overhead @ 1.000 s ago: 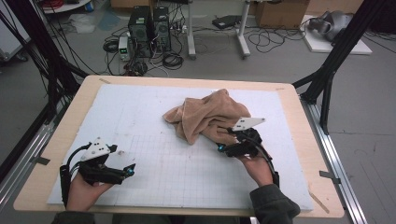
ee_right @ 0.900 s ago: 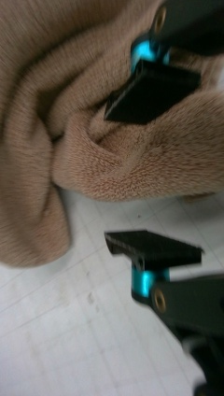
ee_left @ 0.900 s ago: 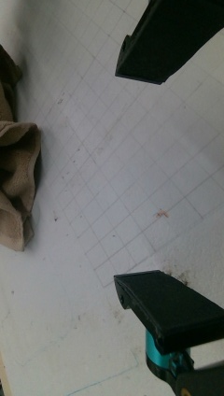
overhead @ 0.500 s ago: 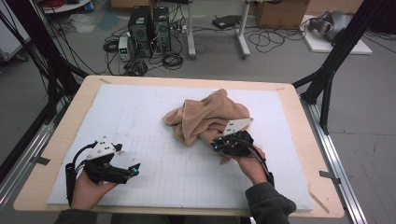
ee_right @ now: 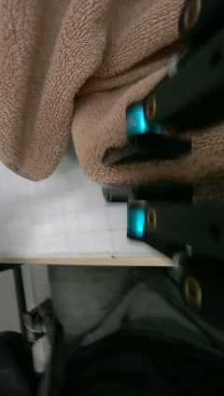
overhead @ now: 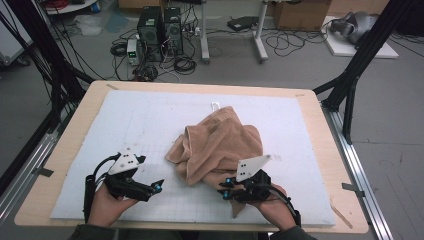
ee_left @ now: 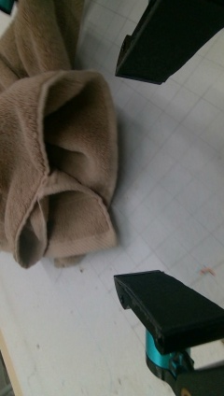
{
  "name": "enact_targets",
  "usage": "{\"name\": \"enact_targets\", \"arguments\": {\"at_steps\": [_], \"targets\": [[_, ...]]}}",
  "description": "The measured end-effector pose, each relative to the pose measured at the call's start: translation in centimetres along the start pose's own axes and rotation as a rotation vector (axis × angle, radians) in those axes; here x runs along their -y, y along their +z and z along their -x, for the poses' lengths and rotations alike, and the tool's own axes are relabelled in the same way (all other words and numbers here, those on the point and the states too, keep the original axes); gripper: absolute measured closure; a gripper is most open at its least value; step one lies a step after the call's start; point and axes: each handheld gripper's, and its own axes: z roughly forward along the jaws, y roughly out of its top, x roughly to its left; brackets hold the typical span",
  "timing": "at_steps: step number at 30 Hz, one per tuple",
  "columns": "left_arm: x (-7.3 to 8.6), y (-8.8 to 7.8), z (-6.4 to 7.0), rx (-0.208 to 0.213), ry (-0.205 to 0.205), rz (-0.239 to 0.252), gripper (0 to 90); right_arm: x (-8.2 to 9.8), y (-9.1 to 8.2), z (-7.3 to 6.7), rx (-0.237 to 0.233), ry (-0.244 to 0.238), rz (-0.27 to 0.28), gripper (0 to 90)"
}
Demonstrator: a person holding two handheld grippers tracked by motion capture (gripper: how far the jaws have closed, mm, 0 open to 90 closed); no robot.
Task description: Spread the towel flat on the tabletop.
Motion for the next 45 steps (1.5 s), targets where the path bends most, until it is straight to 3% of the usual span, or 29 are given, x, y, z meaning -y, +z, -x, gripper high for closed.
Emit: {"name": "enact_targets", "arguments": {"at_steps": [1, 3, 4, 5, 6, 7, 8, 10, 13, 16, 21, 24, 25, 26, 27, 28, 32, 36, 40, 43, 45], "targets": [[-0.1, 0.3, 0.2, 0.007, 0.002, -0.003, 3.2, 0.5, -0.5, 0.5, 0.014, 0.035, 0.02, 57.1], [-0.3, 0.8, 0.4, 0.019, 0.004, -0.004, 3.3, 0.7, -0.8, 0.5, 0.024, 0.04, 0.042, 55.0], [-0.5, 1.0, 0.6, 0.029, 0.003, -0.005, 3.2, 1.0, -2.0, 0.9, 0.069, 0.059, 0.101, 54.4], [-0.7, 1.3, 0.6, 0.036, 0.007, -0.01, 3.2, 1.0, -2.0, 0.9, 0.069, 0.059, 0.101, 54.4], [-1.2, 1.9, 0.7, 0.068, -0.001, -0.017, 7.3, 1.3, -2.6, 1.4, 0.146, 0.068, 0.084, 52.4], [-1.2, 1.9, 0.7, 0.068, -0.001, -0.017, 13.8, 1.3, -2.6, 1.4, 0.146, 0.068, 0.084, 52.4], [-1.4, 2.2, 0.8, 0.082, -0.006, -0.013, 19.9, 1.9, -2.9, 2.4, 0.21, 0.08, 0.049, 50.5], [-2.0, 2.8, 1.1, 0.063, 0.006, -0.011, 20.9, 2.7, -2.7, 3.4, 0.248, 0.108, 0.03, 49.4], [-2.9, 3.8, 1.6, 0.118, 0.038, -0.006, 20.5, 3.4, -2.2, 4.1, 0.26, 0.135, 0.016, 47.4], [-3.9, 5.0, 2.1, 0.143, 0.058, -0.004, 22.1, 4.5, -1.0, 5.1, 0.285, 0.162, -0.02, 45.2], [-5.5, 7.5, 2.6, 0.167, 0.104, -0.024, 30.2, 4.9, 0.0, 5.9, 0.265, 0.169, -0.039, 48.0], [-5.7, 9.2, 2.5, 0.177, 0.132, -0.07, 44.7, 4.9, 0.6, 6.0, 0.259, 0.157, -0.052, 49.9], [-5.6, 9.7, 2.4, 0.173, 0.147, -0.103, 66.3, 4.9, 0.6, 6.1, 0.249, 0.157, -0.05, 56.2], [-5.4, 10.2, 2.3, 0.171, 0.149, -0.135, 66.3, 4.9, 0.6, 6.1, 0.249, 0.157, -0.05, 56.2], [-5.2, 10.4, 2.2, 0.169, 0.158, -0.167, 72.2, 4.9, 0.6, 6.1, 0.24, 0.151, -0.049, 60.3], [-5.1, 10.5, 2.1, 0.154, 0.162, -0.176, 79.5, 4.9, 0.6, 6.0, 0.223, 0.133, -0.046, 71.3], [-4.5, 8.6, 1.6, 0.111, 0.14, -0.126, 80.8, 4.2, 0.1, 5.7, 0.21, 0.102, -0.014, 77.4], [-3.6, 4.9, 0.9, 0.052, 0.136, -0.092, 81.2, 3.2, -0.6, 5.1, 0.186, 0.072, 0.032, 78.0], [-2.4, 1.2, 0.7, 0.035, 0.107, -0.047, 81.3, 1.5, -0.9, 3.2, 0.106, 0.016, 0.079, 77.9], [-1.5, -1.0, 1.6, 0.0, 0.125, -0.034, 81.4, 0.5, -0.4, 1.2, 0.053, -0.035, 0.073, 77.9], [-0.7, -2.1, 2.2, 0.007, 0.122, -0.032, 81.4, 0.2, 0.1, -0.1, 0.03, -0.065, 0.05, 77.9]]}}
